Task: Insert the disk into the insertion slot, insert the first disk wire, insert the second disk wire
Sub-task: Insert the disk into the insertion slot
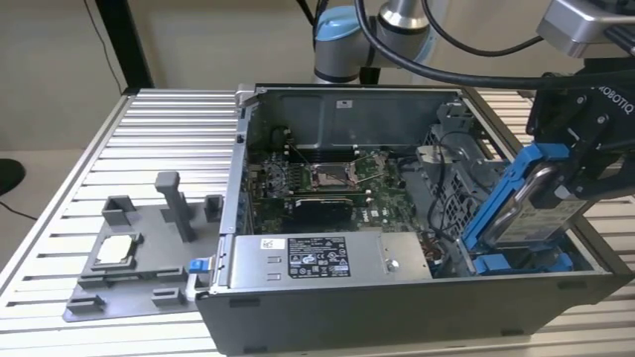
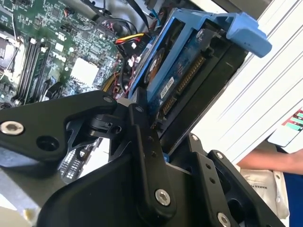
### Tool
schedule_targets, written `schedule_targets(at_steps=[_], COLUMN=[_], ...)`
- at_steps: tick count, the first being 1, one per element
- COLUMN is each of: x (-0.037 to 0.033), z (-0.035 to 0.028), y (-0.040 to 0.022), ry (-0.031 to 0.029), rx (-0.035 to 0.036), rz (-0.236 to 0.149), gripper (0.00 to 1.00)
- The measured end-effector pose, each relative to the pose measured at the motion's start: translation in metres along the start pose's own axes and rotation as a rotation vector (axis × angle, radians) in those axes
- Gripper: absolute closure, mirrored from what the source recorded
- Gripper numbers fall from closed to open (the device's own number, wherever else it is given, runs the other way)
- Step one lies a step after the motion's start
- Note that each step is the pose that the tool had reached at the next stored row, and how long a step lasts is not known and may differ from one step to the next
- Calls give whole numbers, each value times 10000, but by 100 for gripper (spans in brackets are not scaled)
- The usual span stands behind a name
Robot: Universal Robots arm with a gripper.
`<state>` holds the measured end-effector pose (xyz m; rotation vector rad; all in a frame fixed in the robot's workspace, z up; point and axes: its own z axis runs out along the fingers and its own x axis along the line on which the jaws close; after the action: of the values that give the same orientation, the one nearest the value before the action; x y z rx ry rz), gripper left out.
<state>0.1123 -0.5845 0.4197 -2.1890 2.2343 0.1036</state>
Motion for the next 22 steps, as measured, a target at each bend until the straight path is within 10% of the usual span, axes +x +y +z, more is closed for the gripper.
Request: schedule_targets(at_steps=[6,11,22], x=[39,59,84], z=[3,-24,6], y=[-3,-1,-38], ry=[-105,-96,-300], rx=[-44,-254,-255], rz=[-4,10,0], gripper=[100,100,100])
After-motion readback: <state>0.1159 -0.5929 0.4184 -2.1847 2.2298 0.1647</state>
